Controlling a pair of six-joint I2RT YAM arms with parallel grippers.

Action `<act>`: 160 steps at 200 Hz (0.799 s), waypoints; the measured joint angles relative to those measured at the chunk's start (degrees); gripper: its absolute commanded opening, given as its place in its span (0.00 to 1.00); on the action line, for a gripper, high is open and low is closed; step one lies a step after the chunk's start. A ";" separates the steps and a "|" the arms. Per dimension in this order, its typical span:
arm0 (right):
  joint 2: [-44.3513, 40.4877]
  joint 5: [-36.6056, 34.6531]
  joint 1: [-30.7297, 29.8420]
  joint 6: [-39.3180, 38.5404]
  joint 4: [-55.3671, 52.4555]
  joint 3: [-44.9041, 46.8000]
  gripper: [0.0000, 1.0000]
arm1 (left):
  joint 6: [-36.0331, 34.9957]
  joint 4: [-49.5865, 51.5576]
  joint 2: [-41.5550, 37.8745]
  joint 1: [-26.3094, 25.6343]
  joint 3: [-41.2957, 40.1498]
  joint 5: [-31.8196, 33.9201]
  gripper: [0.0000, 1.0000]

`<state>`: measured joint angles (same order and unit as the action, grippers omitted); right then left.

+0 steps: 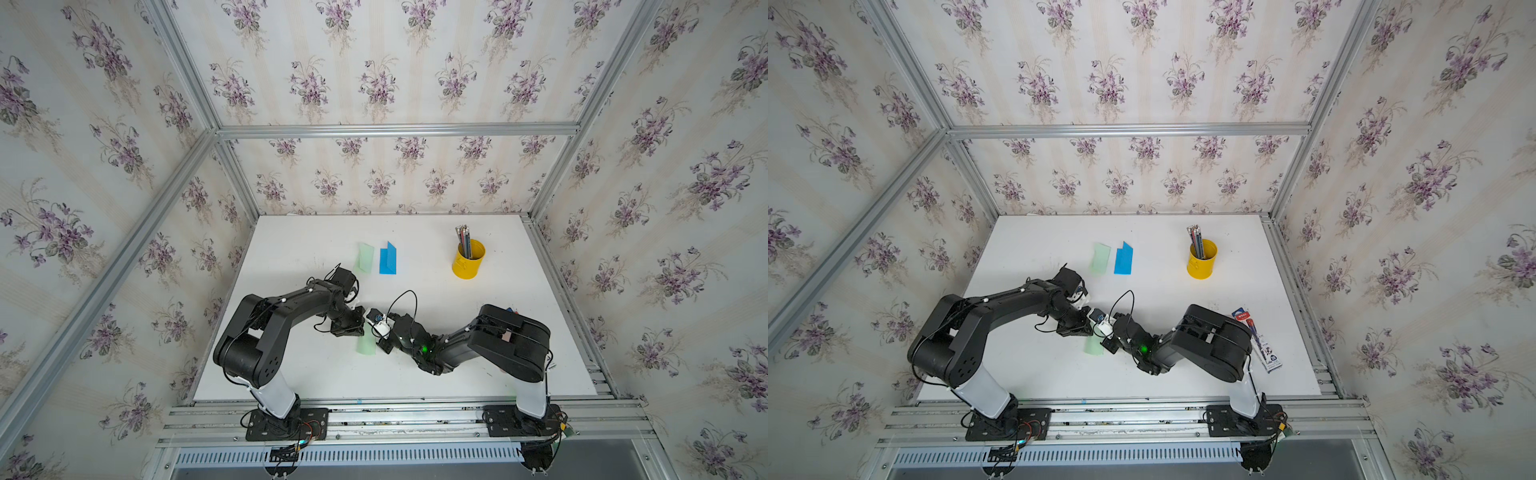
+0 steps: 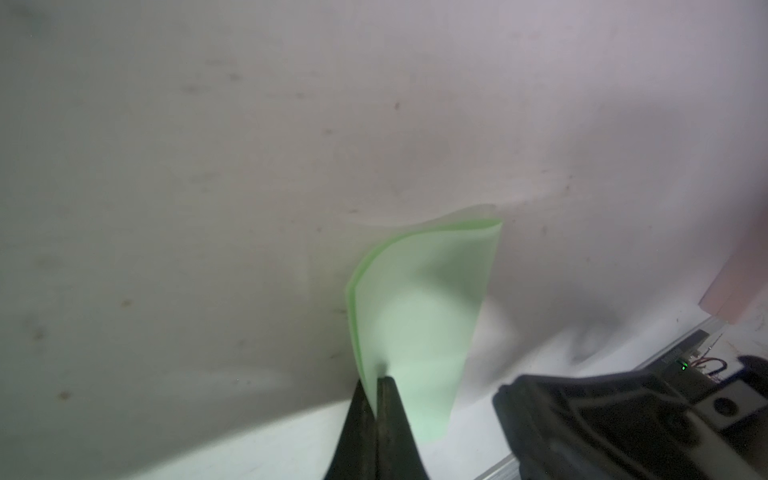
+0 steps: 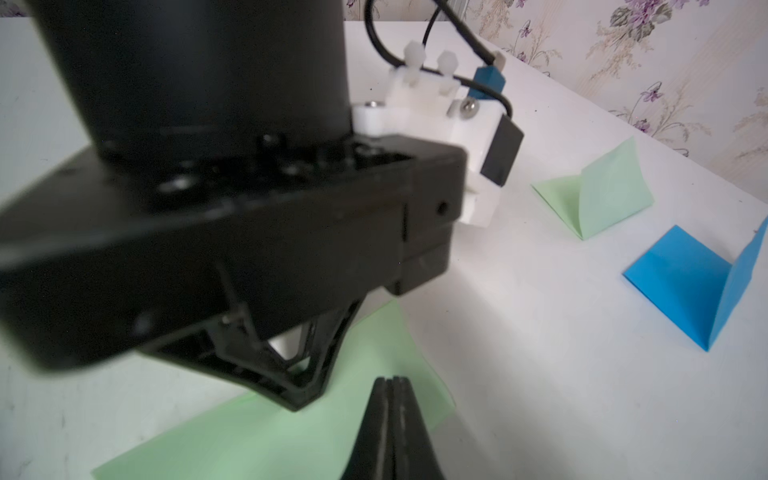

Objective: Fold the square paper along the opposite sides
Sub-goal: Smooth out the paper at the center of the board.

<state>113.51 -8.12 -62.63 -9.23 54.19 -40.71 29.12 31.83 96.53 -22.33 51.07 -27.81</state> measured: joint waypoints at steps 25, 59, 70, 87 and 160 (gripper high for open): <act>1.86 -0.09 -0.04 0.09 -0.48 -1.07 0.00 | 1.38 -1.20 -0.02 -0.59 -0.22 0.48 0.00; 6.21 -2.03 0.24 1.75 3.37 -3.37 0.00 | 2.69 -3.02 -0.98 -0.63 -1.73 0.39 0.00; 6.80 -2.16 0.35 1.90 4.31 -3.32 0.00 | 2.80 -3.58 -1.46 -0.66 -2.25 0.57 0.00; 7.13 -3.06 0.94 2.21 3.26 -2.97 0.00 | 3.21 -4.13 -2.23 -0.68 -3.06 0.98 0.00; 6.45 -1.51 1.66 2.03 2.73 -1.86 0.00 | 3.82 -4.20 -4.02 -0.90 -4.09 3.93 0.00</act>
<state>119.96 -9.63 -60.97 -7.20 56.93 -42.57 32.95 27.64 92.51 -23.22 46.98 -23.88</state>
